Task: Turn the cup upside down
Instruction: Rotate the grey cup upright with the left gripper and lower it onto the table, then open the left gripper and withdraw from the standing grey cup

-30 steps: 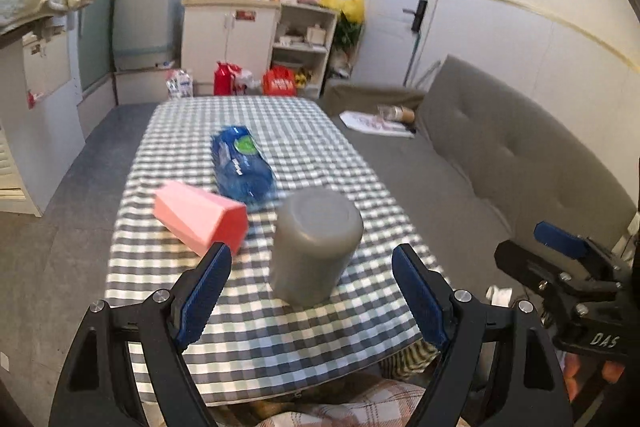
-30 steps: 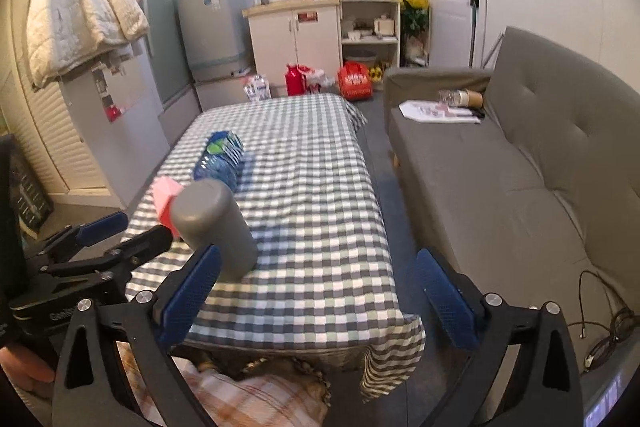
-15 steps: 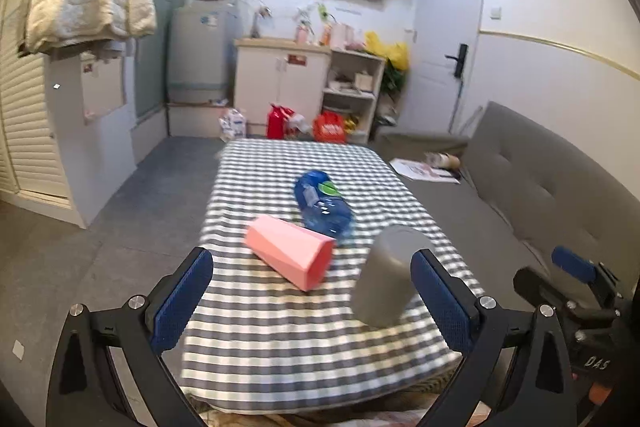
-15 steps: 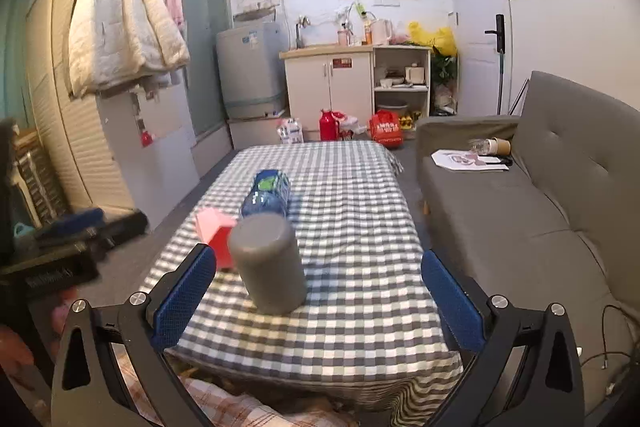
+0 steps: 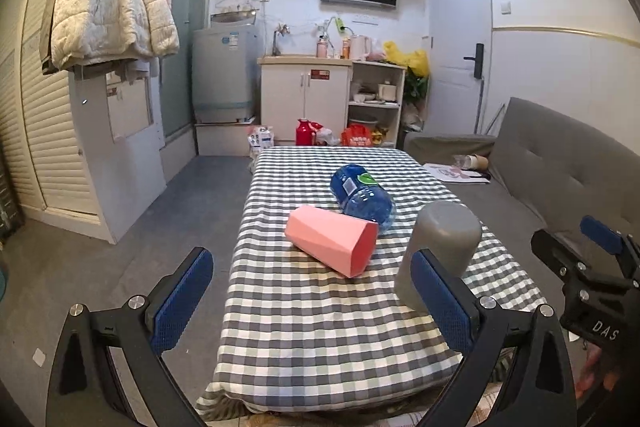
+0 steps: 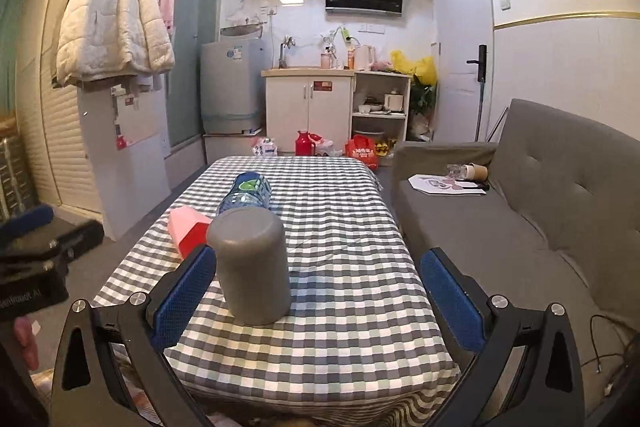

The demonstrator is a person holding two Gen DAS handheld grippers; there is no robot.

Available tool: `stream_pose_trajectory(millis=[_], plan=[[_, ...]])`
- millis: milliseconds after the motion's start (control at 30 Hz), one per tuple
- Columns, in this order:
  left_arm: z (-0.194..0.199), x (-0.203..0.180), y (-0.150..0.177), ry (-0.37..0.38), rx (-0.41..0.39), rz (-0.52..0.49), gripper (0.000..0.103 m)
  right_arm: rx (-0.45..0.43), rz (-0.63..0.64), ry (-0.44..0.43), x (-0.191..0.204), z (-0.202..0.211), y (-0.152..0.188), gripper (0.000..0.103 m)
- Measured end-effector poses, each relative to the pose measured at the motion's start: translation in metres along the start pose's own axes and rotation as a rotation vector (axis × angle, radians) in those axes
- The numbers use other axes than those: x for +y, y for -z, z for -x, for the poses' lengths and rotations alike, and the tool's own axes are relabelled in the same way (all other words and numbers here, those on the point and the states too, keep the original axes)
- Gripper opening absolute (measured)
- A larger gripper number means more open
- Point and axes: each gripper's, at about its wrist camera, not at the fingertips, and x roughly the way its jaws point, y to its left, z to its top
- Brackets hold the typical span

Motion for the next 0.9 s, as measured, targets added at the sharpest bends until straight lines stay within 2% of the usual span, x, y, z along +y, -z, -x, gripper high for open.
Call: stream_pose_trajectory(millis=[167, 900], plan=[[0.0013, -0.0029, 0.0026, 0.010, -0.003, -0.020, 0.102, 0.003, -0.007, -0.011, -0.0009, 0.0002, 0.0016, 0.103], [0.0012, 0.0052, 0.0040, 0.020, 0.018, 0.014, 0.102, 0.006, 0.001, -0.025, 0.0035, 0.0008, 0.0027, 0.103]])
